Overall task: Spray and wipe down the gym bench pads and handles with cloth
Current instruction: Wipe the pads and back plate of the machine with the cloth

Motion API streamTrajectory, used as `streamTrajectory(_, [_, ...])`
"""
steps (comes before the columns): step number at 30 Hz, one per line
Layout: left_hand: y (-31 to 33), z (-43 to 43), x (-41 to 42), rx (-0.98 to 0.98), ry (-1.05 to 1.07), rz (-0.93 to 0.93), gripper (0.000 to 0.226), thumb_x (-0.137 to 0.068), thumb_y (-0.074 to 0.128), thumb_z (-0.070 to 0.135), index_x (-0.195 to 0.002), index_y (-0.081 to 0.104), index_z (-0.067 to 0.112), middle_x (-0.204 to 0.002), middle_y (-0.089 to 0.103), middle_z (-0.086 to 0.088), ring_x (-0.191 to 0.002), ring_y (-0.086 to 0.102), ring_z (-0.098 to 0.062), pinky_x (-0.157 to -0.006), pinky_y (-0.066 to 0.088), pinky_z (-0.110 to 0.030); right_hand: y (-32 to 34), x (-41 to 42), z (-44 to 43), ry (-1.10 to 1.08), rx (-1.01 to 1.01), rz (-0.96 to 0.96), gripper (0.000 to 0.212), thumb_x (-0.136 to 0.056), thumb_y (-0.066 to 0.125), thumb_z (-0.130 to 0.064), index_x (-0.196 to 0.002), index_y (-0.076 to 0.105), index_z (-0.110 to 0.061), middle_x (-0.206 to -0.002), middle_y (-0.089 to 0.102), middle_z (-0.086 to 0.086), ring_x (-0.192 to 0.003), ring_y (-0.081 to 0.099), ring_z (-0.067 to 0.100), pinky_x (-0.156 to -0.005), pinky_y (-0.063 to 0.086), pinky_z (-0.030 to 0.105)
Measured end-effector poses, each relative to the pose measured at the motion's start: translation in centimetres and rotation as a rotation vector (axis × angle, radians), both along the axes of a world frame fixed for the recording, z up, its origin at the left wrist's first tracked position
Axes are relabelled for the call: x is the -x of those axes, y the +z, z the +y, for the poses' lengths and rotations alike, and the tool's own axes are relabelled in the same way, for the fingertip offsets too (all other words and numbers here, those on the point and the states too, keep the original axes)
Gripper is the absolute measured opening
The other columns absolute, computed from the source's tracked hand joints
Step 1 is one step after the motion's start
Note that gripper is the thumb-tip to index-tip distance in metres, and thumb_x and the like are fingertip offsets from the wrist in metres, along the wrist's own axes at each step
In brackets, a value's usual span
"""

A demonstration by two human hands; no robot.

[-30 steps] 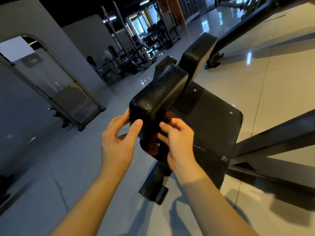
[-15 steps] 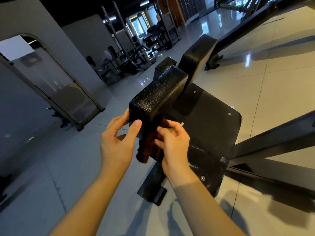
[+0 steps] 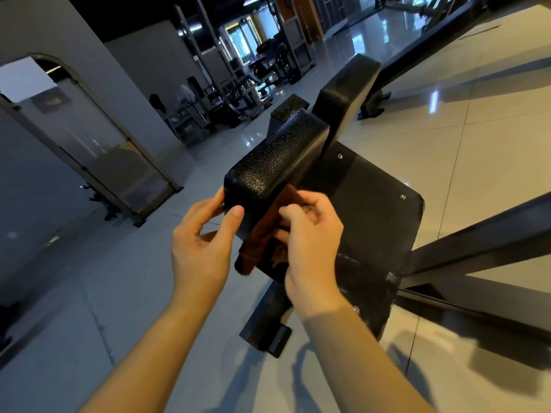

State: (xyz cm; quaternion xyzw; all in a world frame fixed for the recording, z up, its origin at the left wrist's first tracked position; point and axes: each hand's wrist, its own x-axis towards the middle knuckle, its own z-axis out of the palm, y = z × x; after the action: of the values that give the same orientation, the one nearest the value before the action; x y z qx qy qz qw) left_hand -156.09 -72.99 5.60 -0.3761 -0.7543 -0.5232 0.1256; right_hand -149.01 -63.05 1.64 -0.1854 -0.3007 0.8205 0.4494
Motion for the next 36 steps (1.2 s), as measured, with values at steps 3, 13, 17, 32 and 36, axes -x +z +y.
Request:
streamTrajectory(3, [0.0,-0.1,-0.1,-0.006,0.0,-0.017,0.039,-0.095,0.068,0.03,-0.133,0.066,0.027,-0.116,0.07,0.009,-0.112,0.066,-0.012,-0.081,0.059,-0.025,0.4,0.8,4.3,-0.094,0.063,-0.004,0.024,-0.089,0.062,0.006,-0.095,0.069,-0.016,-0.077,0.064,0.003,-0.073,0.064,0.02,-0.072,0.056,0.037])
streamTrajectory(13, [0.0,-0.1,-0.2,0.005,0.008,-0.009,0.038,-0.096,0.068,0.025,-0.133,0.063,0.029,-0.115,0.069,0.01,-0.108,0.067,-0.01,-0.081,0.059,-0.023,0.5,-1.5,-0.4,-0.039,-0.184,0.024,0.02,-0.085,0.061,0.004,-0.093,0.067,-0.012,-0.087,0.069,0.002,-0.085,0.069,0.017,-0.079,0.06,0.033])
streamTrajectory(17, [-0.1,-0.2,-0.2,0.001,0.015,-0.023,0.036,-0.095,0.068,0.028,-0.131,0.065,0.032,-0.115,0.07,0.011,-0.111,0.067,-0.011,-0.082,0.061,-0.029,-0.6,-0.7,1.6,-0.061,-0.029,-0.016,0.022,-0.087,0.059,0.008,-0.091,0.067,-0.012,-0.071,0.066,-0.004,-0.068,0.065,0.009,-0.068,0.056,0.029])
streamTrajectory(32, [-0.1,-0.1,-0.3,-0.012,0.016,-0.029,0.037,-0.097,0.067,0.026,-0.134,0.066,0.026,-0.115,0.07,0.008,-0.113,0.065,-0.012,-0.084,0.061,-0.033,-2.8,-1.2,-0.4,0.164,-0.147,-0.072,0.016,-0.089,0.058,0.002,-0.09,0.068,-0.01,-0.076,0.065,-0.005,-0.078,0.066,0.012,-0.073,0.057,0.03])
streamTrajectory(36, [-0.2,0.0,-0.4,-0.025,0.014,-0.048,0.037,-0.097,0.068,0.024,-0.133,0.066,0.028,-0.115,0.07,0.013,-0.114,0.065,-0.009,-0.086,0.061,-0.032,-4.1,1.0,4.1,0.08,0.213,-0.096,0.022,-0.092,0.057,0.004,-0.104,0.069,-0.01,-0.085,0.064,0.01,-0.078,0.062,0.026,-0.063,0.054,0.033])
